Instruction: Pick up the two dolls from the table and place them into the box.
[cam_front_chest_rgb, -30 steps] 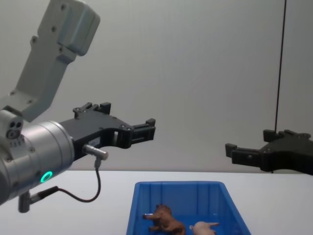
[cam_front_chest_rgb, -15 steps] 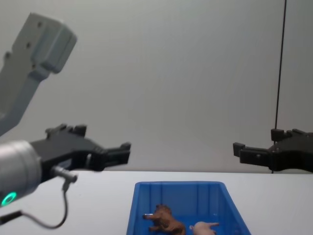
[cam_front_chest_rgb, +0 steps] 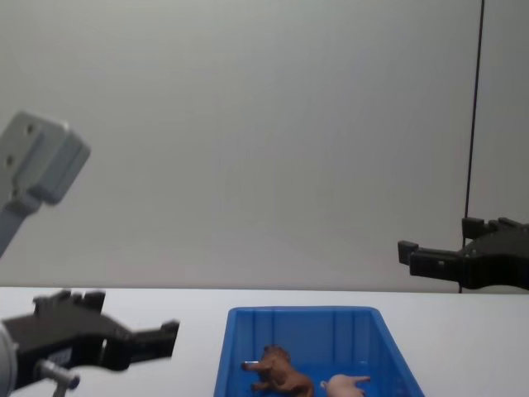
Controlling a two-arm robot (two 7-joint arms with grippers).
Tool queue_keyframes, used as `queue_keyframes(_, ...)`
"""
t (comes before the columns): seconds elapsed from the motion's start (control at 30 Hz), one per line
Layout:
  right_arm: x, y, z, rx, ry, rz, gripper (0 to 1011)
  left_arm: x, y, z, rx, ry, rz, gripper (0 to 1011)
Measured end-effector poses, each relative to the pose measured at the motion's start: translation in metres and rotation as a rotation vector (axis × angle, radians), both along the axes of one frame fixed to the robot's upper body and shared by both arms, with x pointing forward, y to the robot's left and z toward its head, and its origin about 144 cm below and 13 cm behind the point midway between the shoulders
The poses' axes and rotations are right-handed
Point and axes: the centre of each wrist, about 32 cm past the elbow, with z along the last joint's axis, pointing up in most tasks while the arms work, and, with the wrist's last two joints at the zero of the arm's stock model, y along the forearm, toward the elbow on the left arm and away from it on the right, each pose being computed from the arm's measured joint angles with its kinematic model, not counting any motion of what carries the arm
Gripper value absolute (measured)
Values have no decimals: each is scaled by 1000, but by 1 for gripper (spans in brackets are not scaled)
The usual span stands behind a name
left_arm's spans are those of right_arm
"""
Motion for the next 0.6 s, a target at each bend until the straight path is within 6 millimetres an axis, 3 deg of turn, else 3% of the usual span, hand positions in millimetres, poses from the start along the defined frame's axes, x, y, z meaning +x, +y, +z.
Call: queue_keyframes(0.6,0,-1,0,0,0,-1,1001,8,17,-28,18,147,-24,1001)
